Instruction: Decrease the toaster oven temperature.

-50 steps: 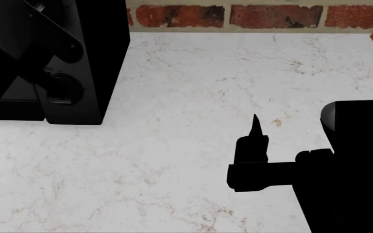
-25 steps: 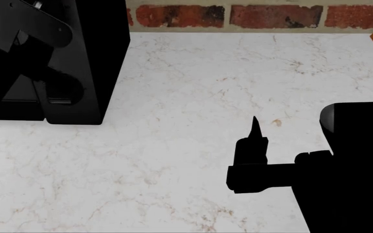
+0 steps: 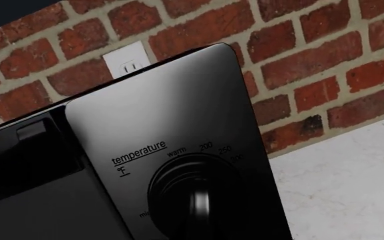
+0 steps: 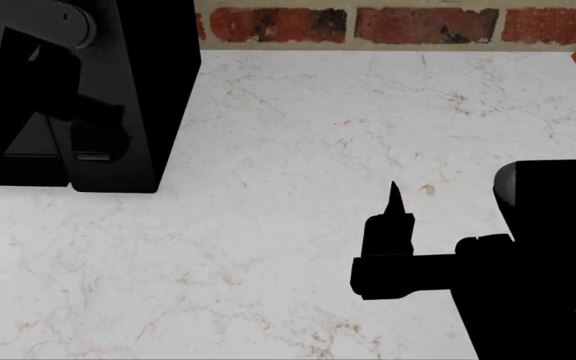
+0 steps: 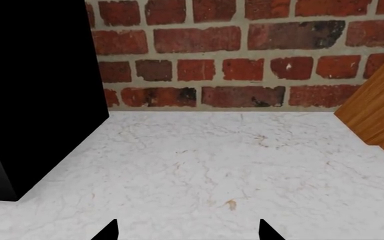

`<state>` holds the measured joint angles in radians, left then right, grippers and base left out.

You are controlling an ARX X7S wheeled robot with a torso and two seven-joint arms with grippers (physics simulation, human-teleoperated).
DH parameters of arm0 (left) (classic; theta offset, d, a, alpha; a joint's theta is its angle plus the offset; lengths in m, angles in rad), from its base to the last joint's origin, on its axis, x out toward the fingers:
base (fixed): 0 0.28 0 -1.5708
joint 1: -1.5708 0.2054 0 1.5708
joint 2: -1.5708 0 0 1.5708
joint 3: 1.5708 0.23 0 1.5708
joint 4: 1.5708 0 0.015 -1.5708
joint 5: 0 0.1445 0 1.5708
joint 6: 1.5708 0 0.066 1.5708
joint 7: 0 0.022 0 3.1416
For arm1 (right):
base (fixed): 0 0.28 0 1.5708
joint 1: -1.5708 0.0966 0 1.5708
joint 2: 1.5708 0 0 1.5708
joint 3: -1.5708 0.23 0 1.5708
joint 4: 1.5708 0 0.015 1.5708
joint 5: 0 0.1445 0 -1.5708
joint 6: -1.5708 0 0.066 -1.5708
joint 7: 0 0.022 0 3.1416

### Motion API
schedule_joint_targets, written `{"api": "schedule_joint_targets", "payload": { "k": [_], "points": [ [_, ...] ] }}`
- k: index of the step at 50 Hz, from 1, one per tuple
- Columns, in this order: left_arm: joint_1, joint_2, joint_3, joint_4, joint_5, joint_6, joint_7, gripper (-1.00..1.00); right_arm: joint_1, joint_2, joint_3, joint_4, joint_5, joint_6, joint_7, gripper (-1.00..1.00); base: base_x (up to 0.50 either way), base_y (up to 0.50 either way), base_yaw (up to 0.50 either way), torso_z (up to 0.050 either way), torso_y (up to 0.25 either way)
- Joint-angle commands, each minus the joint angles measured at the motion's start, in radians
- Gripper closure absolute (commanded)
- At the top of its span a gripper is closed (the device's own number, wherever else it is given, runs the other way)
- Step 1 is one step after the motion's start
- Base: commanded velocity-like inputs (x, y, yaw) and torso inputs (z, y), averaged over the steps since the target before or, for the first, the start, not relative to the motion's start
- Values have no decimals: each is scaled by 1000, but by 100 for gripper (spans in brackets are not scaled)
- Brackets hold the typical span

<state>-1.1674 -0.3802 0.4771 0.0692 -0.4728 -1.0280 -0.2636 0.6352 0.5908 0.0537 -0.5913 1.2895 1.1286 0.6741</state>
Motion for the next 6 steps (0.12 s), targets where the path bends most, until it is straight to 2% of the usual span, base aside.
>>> {"api": "schedule_joint_targets", "payload": {
  "k": [1, 6],
  "points": [
    [-85, 47, -190, -418, 211, 107, -120, 100, -6, -16, 22, 1, -15, -8, -17, -100, 21, 0, -9, 0, 0],
    [-87, 55, -225, -431, 204, 113, -149, 100, -10, -13, 27, -4, -7, -9, -8, -100, 21, 0, -7, 2, 0]
  ]
}}
